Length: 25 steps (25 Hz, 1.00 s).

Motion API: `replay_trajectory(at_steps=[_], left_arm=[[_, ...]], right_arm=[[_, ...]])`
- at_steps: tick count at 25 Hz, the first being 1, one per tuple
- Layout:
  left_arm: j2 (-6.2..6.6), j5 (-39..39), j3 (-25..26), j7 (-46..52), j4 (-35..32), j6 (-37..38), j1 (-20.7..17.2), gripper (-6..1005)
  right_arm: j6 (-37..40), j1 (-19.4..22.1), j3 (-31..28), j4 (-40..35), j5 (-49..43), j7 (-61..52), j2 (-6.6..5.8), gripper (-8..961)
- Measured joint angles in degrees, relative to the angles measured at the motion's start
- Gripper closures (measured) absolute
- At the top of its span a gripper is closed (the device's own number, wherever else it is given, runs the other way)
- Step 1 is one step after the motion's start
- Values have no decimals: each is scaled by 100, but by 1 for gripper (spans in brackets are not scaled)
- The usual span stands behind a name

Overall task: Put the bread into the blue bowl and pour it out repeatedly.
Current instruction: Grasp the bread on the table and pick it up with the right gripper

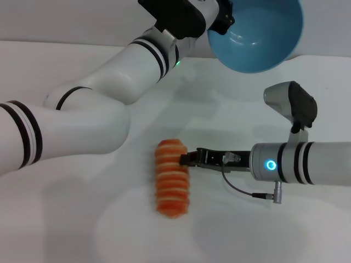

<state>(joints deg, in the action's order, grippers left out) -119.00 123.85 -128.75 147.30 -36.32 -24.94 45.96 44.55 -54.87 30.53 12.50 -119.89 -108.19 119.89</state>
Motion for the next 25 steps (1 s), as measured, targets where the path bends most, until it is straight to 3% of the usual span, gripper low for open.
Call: replay_trajectory(at_steps=[3, 7, 20, 24, 25], left_arm=[[0, -1, 0, 0, 2, -2, 0, 999], [0, -2, 0, 0, 6, -2, -3, 999], [-10, -7, 117, 69, 56, 300, 68, 999], [-6, -10, 279, 107, 80, 534, 95, 999], [2, -10, 534, 133, 91, 961, 131, 999]], right_arm=[[84, 8, -53, -9, 0, 128, 0, 757], [205, 25, -106, -26, 0, 354, 0, 854], [1147, 112, 195, -616, -261, 557, -54, 921], [1724, 177, 259, -1041, -639, 559, -66, 920], [1913, 237, 302, -1213, -702, 556, -71, 920]])
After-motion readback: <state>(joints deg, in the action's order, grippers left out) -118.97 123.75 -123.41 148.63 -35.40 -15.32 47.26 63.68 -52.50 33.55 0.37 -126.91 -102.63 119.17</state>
